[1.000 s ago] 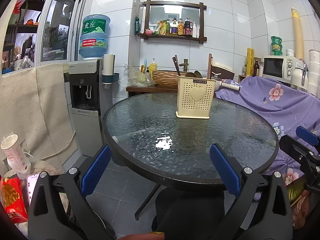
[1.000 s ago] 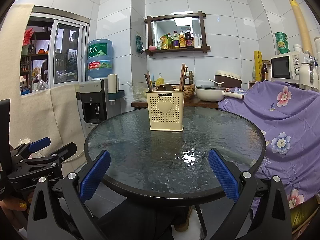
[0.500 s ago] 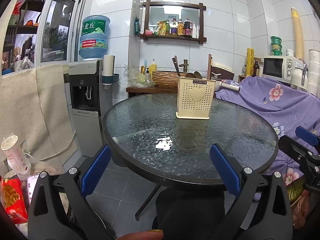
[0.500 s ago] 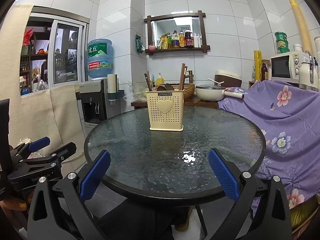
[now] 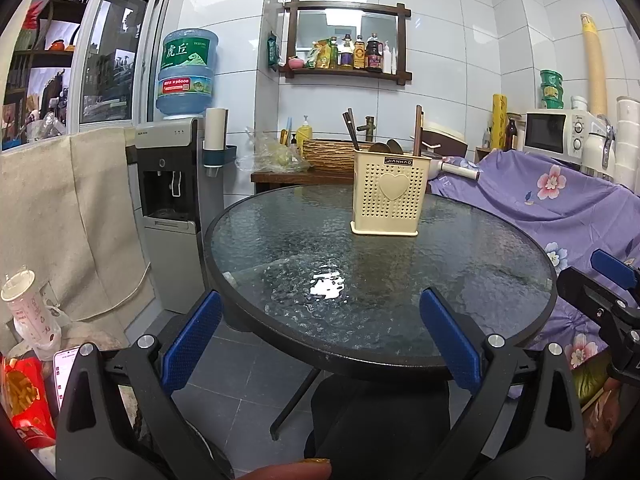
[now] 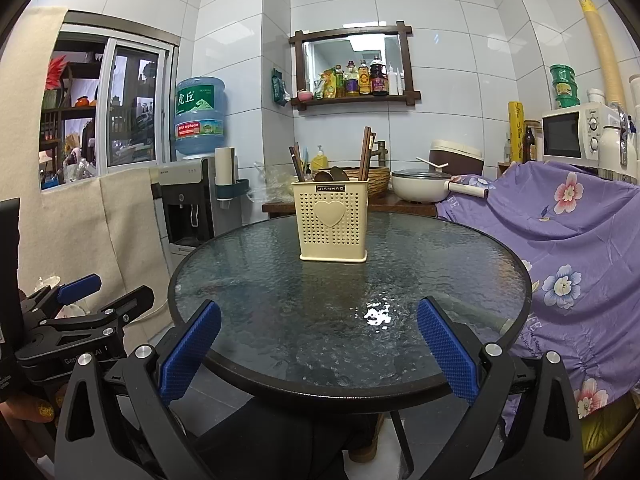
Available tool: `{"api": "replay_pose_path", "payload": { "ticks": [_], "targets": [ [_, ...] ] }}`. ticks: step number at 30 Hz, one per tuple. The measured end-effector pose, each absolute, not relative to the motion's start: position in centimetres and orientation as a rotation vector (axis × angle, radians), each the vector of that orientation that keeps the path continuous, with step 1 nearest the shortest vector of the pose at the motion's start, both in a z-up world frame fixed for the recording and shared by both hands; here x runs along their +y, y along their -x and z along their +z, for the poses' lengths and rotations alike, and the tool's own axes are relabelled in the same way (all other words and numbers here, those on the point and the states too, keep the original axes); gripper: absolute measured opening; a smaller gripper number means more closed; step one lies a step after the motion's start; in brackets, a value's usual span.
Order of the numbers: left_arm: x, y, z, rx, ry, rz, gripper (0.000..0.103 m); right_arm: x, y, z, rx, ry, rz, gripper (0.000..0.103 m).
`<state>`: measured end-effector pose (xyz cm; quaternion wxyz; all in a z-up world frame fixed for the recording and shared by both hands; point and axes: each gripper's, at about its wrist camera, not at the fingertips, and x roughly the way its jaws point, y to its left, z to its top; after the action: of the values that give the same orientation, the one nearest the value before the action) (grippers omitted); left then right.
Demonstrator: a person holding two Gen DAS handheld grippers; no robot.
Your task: Organize utensils
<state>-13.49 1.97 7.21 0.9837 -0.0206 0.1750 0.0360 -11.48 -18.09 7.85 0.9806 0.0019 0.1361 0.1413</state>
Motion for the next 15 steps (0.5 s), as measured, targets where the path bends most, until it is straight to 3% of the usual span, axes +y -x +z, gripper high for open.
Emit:
{"api": "replay_pose_path", "payload": {
  "ticks": [15],
  "targets": [
    [1.94,13.52,6.99,0.355,0.039,0.072,0.097,-18.19,11.25,7.92,0.278,-0.005,0.284,0.097]
  ]
}}
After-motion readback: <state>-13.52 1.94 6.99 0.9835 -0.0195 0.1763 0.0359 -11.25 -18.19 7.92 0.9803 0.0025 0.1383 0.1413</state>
